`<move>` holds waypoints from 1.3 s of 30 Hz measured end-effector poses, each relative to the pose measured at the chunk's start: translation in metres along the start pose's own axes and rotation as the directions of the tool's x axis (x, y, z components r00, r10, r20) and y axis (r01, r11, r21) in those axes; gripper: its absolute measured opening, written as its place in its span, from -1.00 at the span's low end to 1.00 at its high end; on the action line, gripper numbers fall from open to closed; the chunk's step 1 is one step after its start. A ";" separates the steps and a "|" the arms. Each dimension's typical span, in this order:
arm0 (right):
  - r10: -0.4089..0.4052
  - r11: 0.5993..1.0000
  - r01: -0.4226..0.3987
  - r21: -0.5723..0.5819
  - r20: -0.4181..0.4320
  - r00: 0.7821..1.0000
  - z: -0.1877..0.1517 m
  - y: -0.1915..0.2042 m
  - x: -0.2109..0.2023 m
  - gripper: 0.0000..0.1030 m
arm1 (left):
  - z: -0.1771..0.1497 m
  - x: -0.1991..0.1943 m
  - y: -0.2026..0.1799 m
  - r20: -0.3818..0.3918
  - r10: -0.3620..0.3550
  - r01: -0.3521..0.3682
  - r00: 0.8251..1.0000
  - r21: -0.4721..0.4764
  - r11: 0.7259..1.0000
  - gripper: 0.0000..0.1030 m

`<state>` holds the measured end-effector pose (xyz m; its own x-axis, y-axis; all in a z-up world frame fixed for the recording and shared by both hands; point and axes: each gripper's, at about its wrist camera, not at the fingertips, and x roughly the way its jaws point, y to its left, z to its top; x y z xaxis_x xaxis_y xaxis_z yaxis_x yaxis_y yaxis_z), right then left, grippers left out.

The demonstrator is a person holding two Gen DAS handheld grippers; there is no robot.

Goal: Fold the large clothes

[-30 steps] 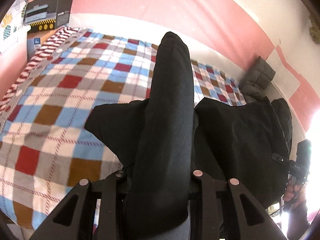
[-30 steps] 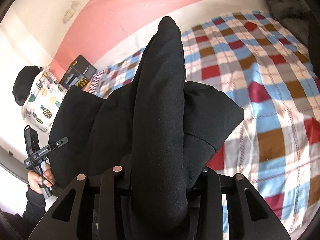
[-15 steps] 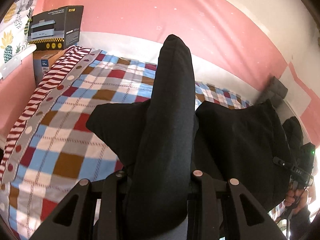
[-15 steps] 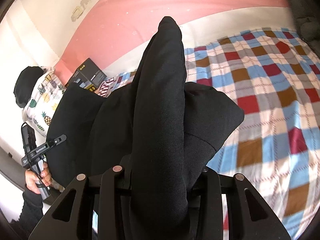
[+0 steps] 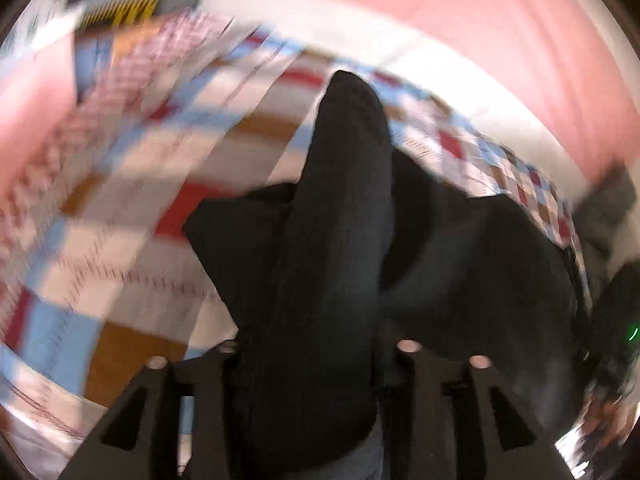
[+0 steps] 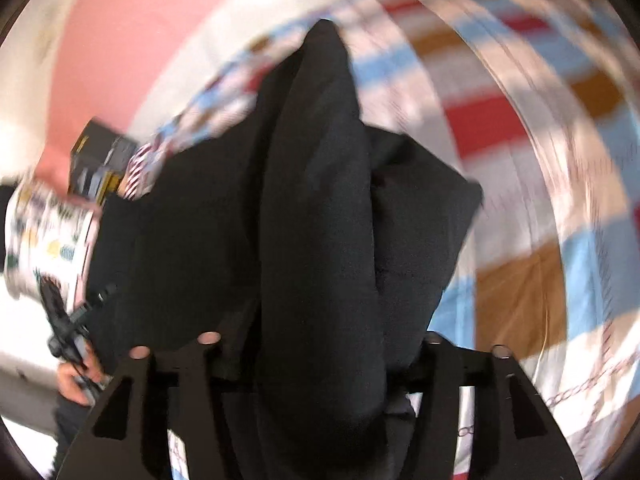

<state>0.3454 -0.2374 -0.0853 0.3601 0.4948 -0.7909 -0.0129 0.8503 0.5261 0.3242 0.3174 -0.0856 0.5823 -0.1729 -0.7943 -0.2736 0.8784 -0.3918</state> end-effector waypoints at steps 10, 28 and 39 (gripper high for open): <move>-0.083 0.995 0.089 -0.043 0.127 0.988 -0.021 -0.013 -0.061 0.42 | -0.018 -0.032 0.044 0.093 -0.040 0.052 0.995 -0.137 0.989 0.29; -0.258 0.942 0.285 -0.178 0.159 0.953 -0.026 0.031 -0.030 -0.53 | -0.039 -0.024 0.012 0.119 0.130 -0.134 0.984 0.030 0.991 0.26; -0.256 0.924 0.290 -0.249 0.159 0.953 -0.120 0.054 -0.080 -0.53 | -0.123 -0.105 -0.021 0.175 0.122 -0.141 0.977 0.097 0.985 0.25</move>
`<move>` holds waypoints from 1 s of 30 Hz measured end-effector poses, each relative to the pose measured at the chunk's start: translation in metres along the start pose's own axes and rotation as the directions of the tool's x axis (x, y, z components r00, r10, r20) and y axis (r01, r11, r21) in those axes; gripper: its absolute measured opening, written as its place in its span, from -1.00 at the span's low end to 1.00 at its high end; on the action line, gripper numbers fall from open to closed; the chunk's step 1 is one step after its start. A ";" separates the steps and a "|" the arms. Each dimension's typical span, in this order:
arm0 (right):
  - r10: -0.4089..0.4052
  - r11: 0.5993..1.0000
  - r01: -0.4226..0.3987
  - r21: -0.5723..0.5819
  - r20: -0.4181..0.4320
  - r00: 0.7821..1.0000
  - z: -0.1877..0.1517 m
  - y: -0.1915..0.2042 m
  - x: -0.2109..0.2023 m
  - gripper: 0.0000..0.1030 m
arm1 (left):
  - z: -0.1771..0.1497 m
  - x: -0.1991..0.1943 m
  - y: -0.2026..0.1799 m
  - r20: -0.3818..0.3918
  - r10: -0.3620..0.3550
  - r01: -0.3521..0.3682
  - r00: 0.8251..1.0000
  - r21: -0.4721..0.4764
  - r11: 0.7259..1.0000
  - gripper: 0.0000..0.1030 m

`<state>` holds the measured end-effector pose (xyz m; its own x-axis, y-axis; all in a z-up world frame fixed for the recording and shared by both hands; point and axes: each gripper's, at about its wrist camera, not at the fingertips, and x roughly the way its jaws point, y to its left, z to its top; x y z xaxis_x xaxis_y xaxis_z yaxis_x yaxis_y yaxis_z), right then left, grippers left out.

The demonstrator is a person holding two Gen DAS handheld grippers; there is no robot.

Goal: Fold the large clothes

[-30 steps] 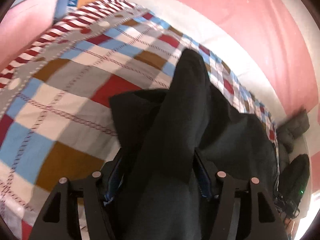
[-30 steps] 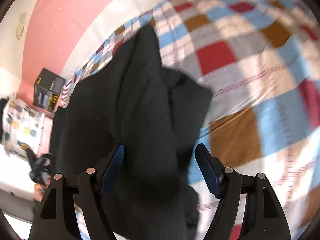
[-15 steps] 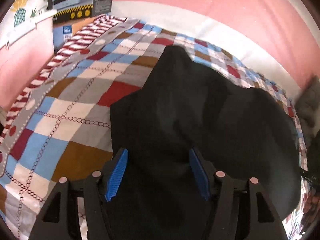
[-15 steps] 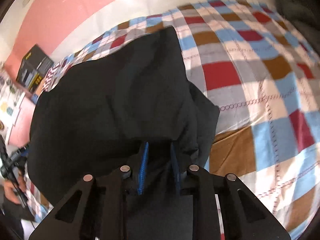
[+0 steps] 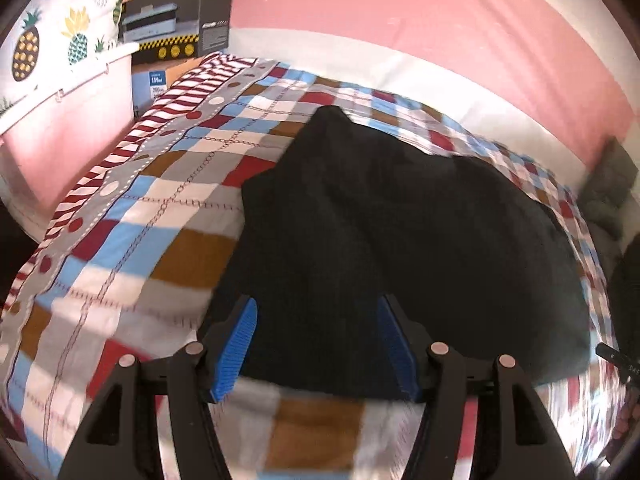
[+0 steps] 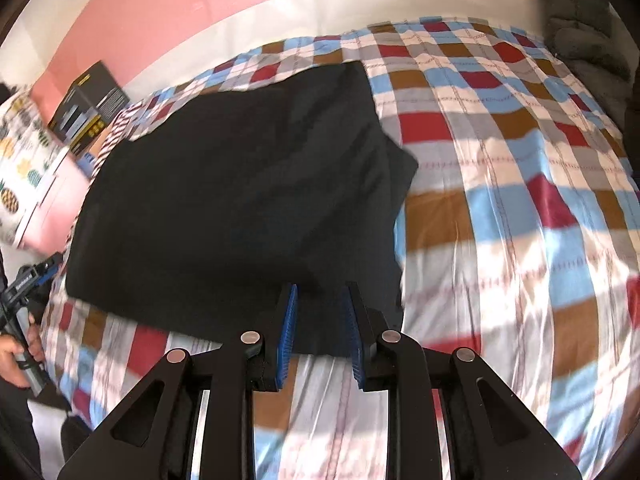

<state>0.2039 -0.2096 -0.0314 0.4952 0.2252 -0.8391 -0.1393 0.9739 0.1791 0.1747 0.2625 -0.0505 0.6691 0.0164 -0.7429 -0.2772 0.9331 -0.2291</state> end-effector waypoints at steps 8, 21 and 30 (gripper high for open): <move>0.021 0.999 -0.020 -0.046 0.035 0.999 -0.045 0.029 -0.045 -0.08 | -0.052 -0.058 -0.042 -0.019 -0.024 0.025 1.000 0.036 0.999 0.25; 0.023 0.985 0.001 -0.171 0.138 0.990 -0.093 0.071 -0.115 -0.08 | -0.107 -0.138 -0.085 0.012 0.000 -0.001 1.000 0.080 0.997 0.28; 0.007 0.978 0.030 -0.208 0.174 0.985 -0.110 0.081 -0.143 0.06 | -0.125 -0.165 -0.101 0.017 0.008 -0.009 1.000 0.100 0.995 0.36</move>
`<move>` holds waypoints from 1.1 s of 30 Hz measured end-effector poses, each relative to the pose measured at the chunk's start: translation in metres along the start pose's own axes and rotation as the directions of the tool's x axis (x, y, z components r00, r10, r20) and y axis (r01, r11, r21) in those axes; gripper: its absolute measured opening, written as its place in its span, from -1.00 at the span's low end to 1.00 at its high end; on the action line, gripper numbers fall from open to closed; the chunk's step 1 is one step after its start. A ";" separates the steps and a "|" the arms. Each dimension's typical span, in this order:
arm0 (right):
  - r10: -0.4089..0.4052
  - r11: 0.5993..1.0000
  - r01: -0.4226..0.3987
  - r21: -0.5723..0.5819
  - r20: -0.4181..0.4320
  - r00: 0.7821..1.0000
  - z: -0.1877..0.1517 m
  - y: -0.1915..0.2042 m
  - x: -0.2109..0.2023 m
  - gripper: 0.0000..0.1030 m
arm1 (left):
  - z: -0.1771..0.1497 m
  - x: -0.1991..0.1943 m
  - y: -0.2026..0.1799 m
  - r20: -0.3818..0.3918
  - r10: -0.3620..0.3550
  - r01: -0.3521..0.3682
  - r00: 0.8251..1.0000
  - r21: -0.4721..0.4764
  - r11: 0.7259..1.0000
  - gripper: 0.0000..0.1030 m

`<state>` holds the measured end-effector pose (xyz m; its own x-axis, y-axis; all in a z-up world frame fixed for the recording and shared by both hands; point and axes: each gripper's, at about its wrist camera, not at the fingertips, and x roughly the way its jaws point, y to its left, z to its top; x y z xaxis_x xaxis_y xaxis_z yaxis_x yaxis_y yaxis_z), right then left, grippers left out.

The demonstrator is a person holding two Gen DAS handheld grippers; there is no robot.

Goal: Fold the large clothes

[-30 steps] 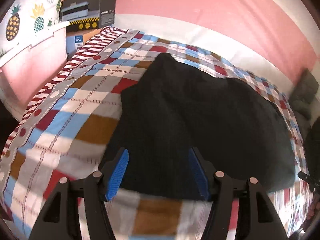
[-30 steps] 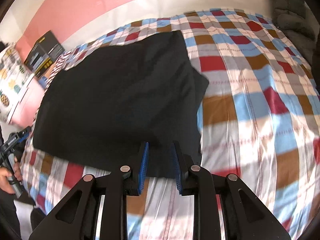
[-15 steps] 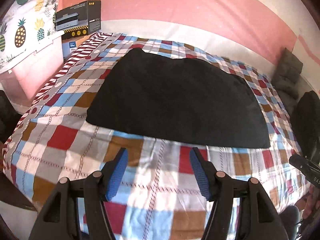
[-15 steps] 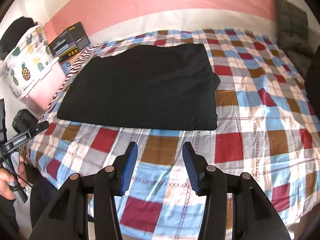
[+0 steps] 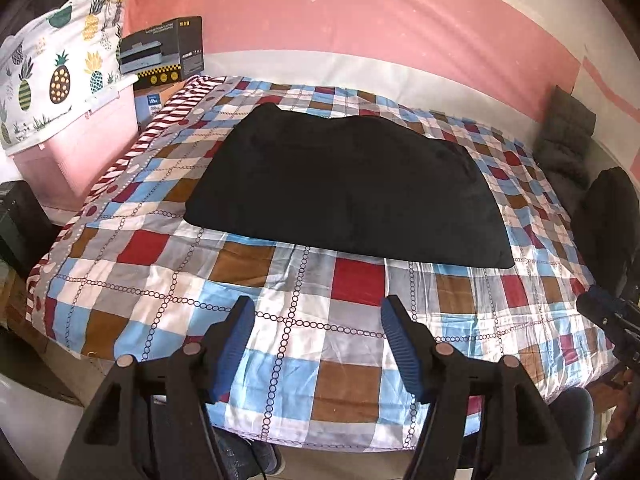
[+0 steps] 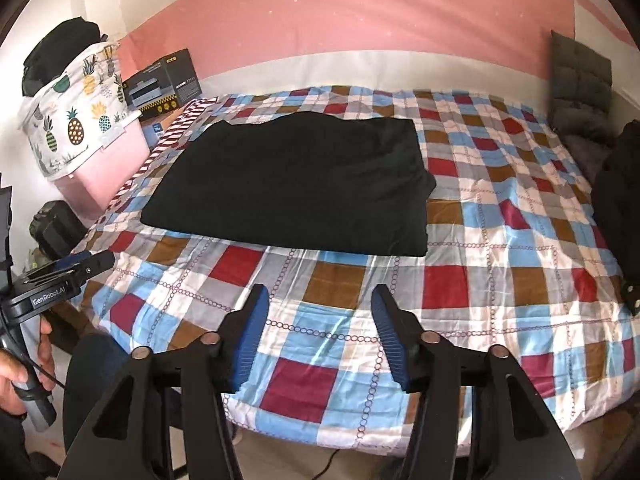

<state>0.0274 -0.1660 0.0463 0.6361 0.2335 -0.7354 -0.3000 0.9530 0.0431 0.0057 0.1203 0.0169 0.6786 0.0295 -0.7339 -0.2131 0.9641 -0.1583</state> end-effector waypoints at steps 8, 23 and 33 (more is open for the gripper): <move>-0.006 1.000 0.006 -0.011 0.028 1.000 -0.006 0.009 -0.019 0.07 | -0.004 -0.013 -0.009 0.009 0.020 -0.020 1.000 0.009 1.000 0.47; -0.004 0.999 0.005 -0.041 0.009 1.000 -0.009 0.019 -0.013 0.07 | -0.014 -0.012 -0.013 0.002 0.010 -0.010 1.000 0.036 0.999 0.47; -0.004 0.999 0.004 -0.046 -0.005 1.000 -0.009 0.020 -0.009 0.07 | -0.012 -0.011 -0.010 -0.001 -0.023 0.023 1.000 0.021 1.000 0.47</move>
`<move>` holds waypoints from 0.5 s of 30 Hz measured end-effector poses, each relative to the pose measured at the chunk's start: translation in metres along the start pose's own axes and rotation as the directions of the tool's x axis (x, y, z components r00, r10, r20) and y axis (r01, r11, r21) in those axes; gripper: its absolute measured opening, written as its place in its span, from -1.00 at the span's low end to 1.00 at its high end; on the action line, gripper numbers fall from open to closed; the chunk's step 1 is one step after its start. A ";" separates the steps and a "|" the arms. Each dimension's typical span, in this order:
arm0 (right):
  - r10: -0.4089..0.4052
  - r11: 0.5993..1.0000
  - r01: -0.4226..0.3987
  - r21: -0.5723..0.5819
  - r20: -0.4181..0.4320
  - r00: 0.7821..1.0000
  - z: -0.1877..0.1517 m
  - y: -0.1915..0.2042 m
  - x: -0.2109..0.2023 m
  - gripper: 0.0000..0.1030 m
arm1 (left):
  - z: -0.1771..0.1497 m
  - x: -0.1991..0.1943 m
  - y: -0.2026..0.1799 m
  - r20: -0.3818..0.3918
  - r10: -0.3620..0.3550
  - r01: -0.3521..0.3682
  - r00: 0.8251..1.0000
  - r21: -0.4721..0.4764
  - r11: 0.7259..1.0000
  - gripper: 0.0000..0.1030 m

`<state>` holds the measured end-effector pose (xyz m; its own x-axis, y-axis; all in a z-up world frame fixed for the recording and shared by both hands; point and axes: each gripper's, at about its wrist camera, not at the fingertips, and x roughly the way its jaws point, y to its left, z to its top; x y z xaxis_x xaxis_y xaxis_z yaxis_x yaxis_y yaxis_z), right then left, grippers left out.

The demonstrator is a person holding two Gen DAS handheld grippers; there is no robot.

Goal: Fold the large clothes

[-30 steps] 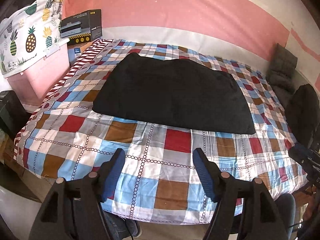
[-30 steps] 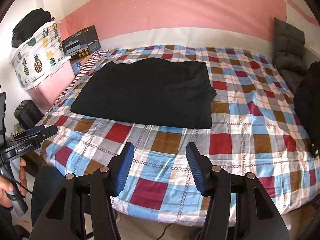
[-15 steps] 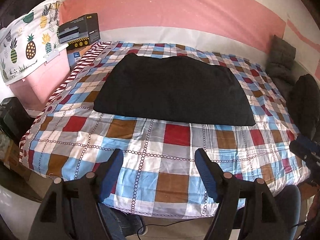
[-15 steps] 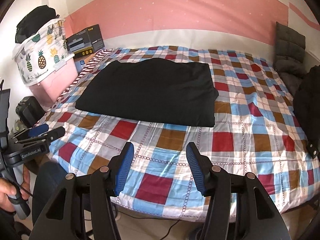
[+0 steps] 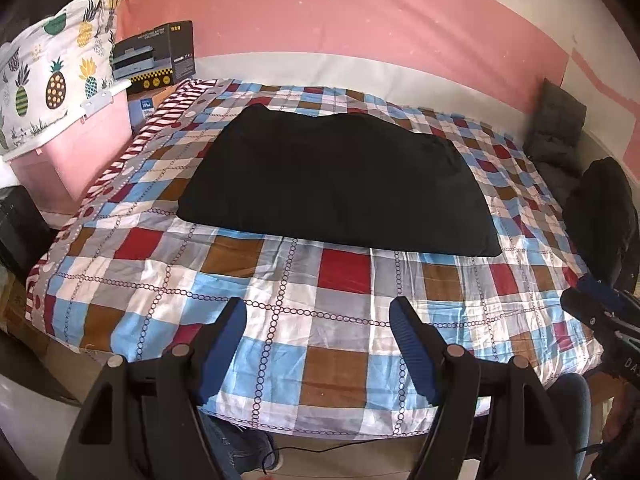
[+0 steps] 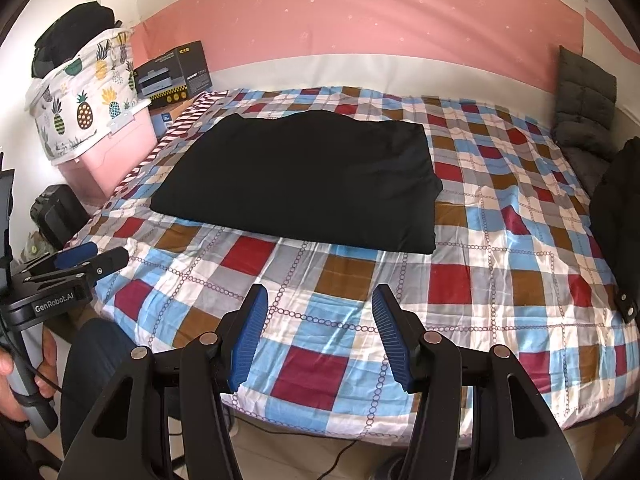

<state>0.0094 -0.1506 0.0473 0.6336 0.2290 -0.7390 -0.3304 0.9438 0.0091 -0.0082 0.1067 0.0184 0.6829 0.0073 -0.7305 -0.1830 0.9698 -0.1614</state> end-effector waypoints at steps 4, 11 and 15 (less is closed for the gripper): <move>-0.002 1.000 0.002 0.003 -0.004 1.000 0.000 -0.001 0.001 0.07 | 0.001 0.001 -0.001 0.003 0.012 -0.012 1.000 0.002 1.000 0.47; 0.000 1.000 0.000 0.001 -0.006 1.000 0.000 0.000 0.003 0.07 | 0.001 0.002 -0.004 0.002 0.028 -0.028 1.000 0.017 0.999 0.47; -0.001 1.000 0.001 0.000 -0.007 1.000 0.000 0.000 0.004 0.07 | 0.001 0.002 -0.006 0.002 0.040 -0.040 0.999 0.026 0.999 0.47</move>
<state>0.0120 -0.1499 0.0445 0.6288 0.2265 -0.7438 -0.3296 0.9441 0.0089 -0.0049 0.1013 0.0187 0.6765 0.0469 -0.7349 -0.1922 0.9746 -0.1147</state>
